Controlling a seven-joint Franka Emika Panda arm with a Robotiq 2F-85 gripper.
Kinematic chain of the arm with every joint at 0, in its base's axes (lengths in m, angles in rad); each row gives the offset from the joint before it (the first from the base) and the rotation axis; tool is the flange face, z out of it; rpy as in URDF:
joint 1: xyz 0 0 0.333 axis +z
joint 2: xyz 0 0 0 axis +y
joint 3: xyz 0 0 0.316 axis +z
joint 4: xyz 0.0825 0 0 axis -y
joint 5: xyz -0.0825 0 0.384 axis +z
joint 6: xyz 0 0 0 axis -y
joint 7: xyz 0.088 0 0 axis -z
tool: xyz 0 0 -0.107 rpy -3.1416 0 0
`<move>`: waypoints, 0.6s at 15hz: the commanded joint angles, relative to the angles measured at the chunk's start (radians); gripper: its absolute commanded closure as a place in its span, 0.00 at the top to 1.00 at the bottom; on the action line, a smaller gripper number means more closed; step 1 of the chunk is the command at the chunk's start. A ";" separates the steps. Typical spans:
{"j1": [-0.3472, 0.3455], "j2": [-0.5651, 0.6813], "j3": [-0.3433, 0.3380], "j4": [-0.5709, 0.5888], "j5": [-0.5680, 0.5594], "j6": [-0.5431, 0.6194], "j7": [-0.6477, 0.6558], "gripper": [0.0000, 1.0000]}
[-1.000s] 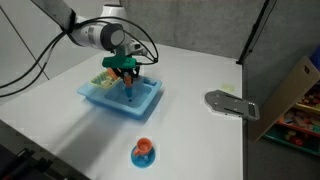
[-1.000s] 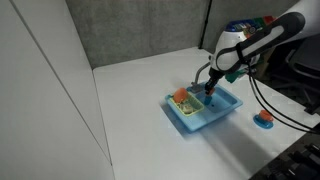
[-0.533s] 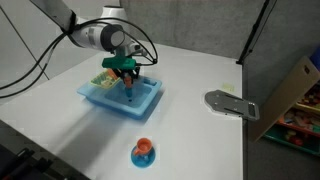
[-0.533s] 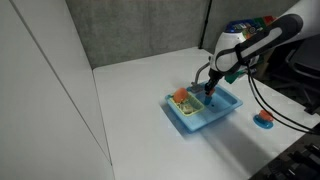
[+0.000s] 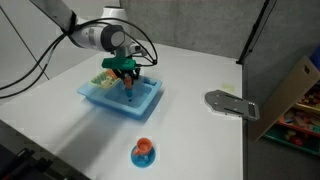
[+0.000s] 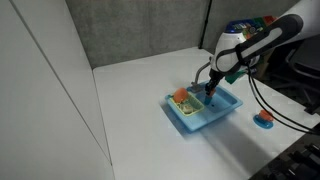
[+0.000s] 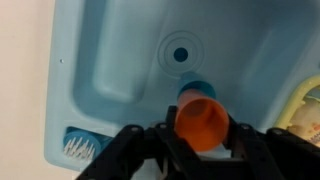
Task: Pick up the orange cup and put it in the blue cup in the sink
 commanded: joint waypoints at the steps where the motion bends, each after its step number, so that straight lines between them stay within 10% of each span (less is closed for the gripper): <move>1: 0.010 -0.024 -0.014 -0.019 -0.027 -0.022 0.038 0.16; 9: 0.011 -0.021 -0.006 -0.021 -0.027 -0.025 0.025 0.16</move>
